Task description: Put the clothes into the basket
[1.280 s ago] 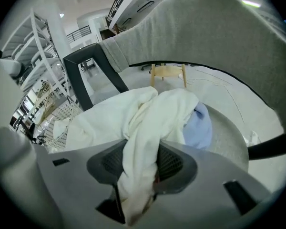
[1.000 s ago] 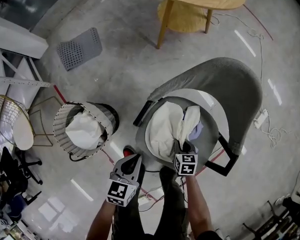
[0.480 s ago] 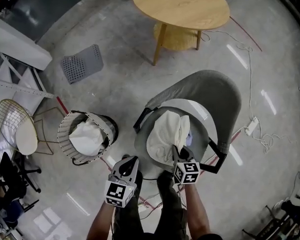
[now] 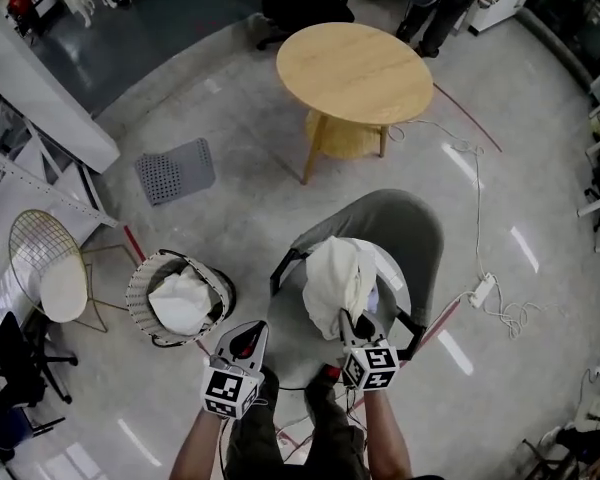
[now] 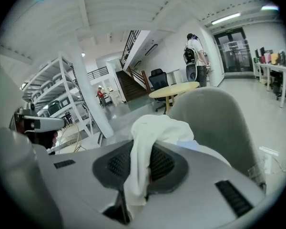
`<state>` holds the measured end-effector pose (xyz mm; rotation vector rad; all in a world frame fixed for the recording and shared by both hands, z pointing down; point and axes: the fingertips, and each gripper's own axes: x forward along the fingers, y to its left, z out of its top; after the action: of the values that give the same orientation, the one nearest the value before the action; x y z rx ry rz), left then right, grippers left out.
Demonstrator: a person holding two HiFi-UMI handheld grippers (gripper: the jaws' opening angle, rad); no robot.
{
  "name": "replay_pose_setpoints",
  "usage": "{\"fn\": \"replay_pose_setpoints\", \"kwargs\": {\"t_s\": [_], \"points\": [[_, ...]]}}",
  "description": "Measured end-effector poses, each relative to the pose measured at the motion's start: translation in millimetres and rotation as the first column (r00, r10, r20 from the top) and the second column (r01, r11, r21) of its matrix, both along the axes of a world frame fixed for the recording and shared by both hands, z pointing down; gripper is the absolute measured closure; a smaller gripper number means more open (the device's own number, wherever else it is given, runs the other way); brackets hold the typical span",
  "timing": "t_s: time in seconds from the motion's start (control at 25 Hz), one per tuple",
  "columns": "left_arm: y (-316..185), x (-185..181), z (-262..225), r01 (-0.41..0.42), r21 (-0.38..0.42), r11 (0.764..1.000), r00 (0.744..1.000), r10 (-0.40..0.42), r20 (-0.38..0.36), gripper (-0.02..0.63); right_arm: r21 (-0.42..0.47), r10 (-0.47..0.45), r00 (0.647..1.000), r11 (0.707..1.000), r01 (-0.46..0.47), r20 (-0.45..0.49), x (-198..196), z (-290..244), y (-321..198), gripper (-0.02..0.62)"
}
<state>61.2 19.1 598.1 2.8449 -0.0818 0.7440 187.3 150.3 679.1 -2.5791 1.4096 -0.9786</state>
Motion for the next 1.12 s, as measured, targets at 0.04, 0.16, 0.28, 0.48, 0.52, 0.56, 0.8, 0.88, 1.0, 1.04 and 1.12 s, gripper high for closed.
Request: {"fn": "replay_pose_setpoints", "kwargs": {"t_s": [0.04, 0.16, 0.28, 0.48, 0.52, 0.56, 0.8, 0.88, 1.0, 1.04, 1.12], "points": [[-2, 0, -9, 0.003, 0.009, 1.0, 1.0, -0.003, -0.013, 0.598, 0.008, -0.005, 1.0, 1.0, 0.005, -0.017, 1, -12, -2, 0.511], [-9, -5, -33, 0.012, 0.042, 0.999, 0.998, -0.009, -0.062, 0.598, 0.033, -0.014, 0.997, 0.999, 0.017, -0.079, -3, -47, -7, 0.511], [-11, -14, -59, 0.028, 0.063, 0.998, 0.994, -0.021, -0.109, 0.598, 0.068, -0.015, 0.992, 0.997, 0.024, -0.122, -12, -86, -5, 0.511], [-11, -17, -100, 0.053, 0.086, 0.995, 0.986, -0.038, -0.161, 0.598, 0.123, -0.03, 0.98, 0.991, 0.055, -0.197, -20, -153, -4, 0.511], [-10, -18, -107, 0.057, 0.09, 0.994, 0.985, -0.041, -0.168, 0.598, 0.134, -0.034, 0.977, 0.989, 0.063, -0.209, -23, -165, -2, 0.511], [-10, -19, -113, 0.061, 0.096, 0.994, 0.984, -0.044, -0.174, 0.598, 0.145, -0.038, 0.975, 0.987, 0.071, -0.22, -25, -176, -1, 0.511], [-11, -24, -148, 0.077, 0.119, 0.99, 0.975, -0.05, -0.217, 0.598, 0.191, -0.073, 0.959, 0.973, 0.129, -0.275, -41, -228, -4, 0.511], [-11, -26, -156, 0.079, 0.12, 0.99, 0.972, -0.05, -0.229, 0.598, 0.203, -0.081, 0.956, 0.969, 0.143, -0.282, -45, -239, -6, 0.511], [-18, -30, -164, 0.089, 0.127, 0.988, 0.969, -0.056, -0.243, 0.598, 0.206, -0.108, 0.95, 0.963, 0.173, -0.292, -53, -248, -15, 0.511], [-21, -32, -166, 0.096, 0.129, 0.987, 0.967, -0.062, -0.246, 0.598, 0.205, -0.12, 0.947, 0.961, 0.186, -0.297, -56, -251, -20, 0.511], [-25, -35, -169, 0.109, 0.132, 0.985, 0.965, -0.073, -0.252, 0.598, 0.204, -0.142, 0.942, 0.956, 0.21, -0.304, -61, -254, -26, 0.511]]}}
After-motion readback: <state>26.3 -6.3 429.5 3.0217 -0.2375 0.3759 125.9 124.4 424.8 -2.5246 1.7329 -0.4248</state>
